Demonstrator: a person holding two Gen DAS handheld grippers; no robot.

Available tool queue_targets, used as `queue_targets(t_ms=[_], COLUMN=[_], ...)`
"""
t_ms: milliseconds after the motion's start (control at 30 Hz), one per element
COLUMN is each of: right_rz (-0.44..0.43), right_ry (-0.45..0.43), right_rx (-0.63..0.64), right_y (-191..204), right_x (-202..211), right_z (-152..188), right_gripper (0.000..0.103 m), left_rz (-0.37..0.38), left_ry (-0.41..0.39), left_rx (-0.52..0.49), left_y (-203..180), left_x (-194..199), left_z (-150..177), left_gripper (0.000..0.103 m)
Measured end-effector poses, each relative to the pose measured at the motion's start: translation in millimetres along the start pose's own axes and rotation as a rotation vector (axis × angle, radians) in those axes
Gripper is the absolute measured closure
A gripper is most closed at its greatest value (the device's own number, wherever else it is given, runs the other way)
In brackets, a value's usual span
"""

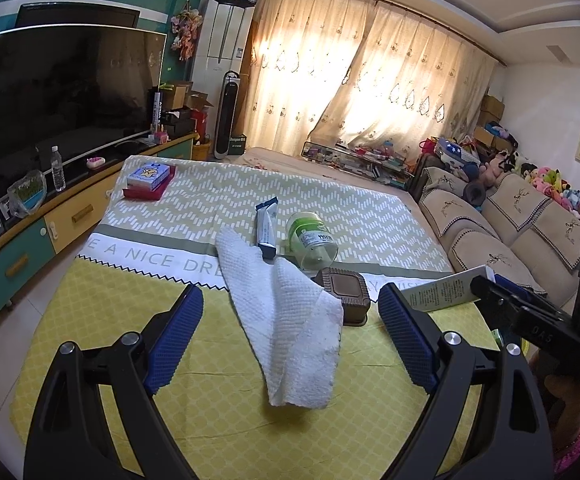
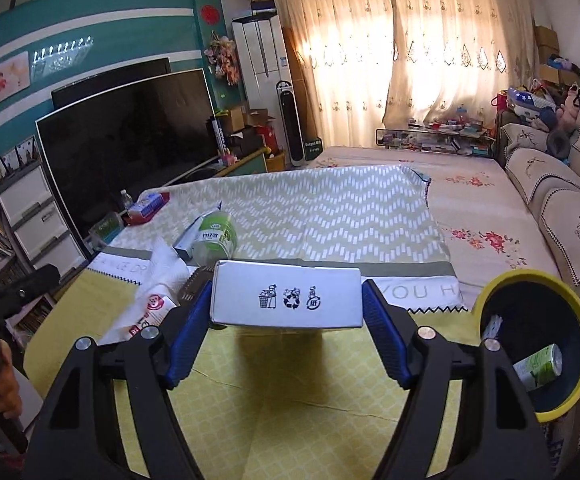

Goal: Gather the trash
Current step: 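Carry the tissue box to the yellow bin and release it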

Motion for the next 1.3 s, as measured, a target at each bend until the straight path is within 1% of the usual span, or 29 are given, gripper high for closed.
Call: queue_targets(t_ms=[367, 500, 567, 667, 800, 967, 1067, 1100, 1167, 1300], right_rz=[-0.009, 0.020, 0.053, 0.142, 0.263, 0.404, 0.468, 0.476, 0.464, 0.463], right_ry=[-0.026, -0.060, -0.078, -0.102, -0.112, -0.092, -0.055, -0.052, -0.065, -0.082], right_rx=[-0.009, -0.027, -0.045, -0.089, -0.188, -0.288, -0.320, -0.338, -0.367, -0.355], right_y=[-4, -19, -34, -70, -132, -199, -226, -232, -237, -235], right_x=[15, 30, 38, 49, 60, 60, 50, 48, 50, 54], right_z=[-4, -9, -11, -11, -2, 20, 34, 38, 45, 45], right_gripper=[0.034, 0.034, 0.034, 0.034, 0.034, 0.033, 0.033, 0.032, 0.031, 0.030], left_rz=[-0.001, -0.002, -0.002, -0.002, -0.002, -0.003, 0.003, 0.003, 0.000, -0.003], left_ry=[-0.003, 0.003, 0.005, 0.011, 0.021, 0.033, 0.049, 0.052, 0.059, 0.070], left_rx=[-0.016, -0.022, -0.026, -0.032, -0.046, -0.068, -0.083, -0.087, -0.104, -0.129], left_y=[-4, -6, -8, -12, -19, -30, -37, -38, -42, -48], left_x=[1, -2, -3, -6, -10, -14, -18, -19, -22, -26], left_z=[-1, -1, -1, -1, 0, 3, 6, 7, 8, 13], left_gripper=[0.015, 0.015, 0.015, 0.015, 0.015, 0.015, 0.015, 0.015, 0.015, 0.015])
Point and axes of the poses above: each gripper's, at about its wrist camera, not at the fingertips, and x roughly against the way its jaws point, y to its left, z to its underside, the point moved 10 cm from there along -x, roughly the way its jaws point, and after that the axes turned 8 degrees about y, right-handed, at the moved point
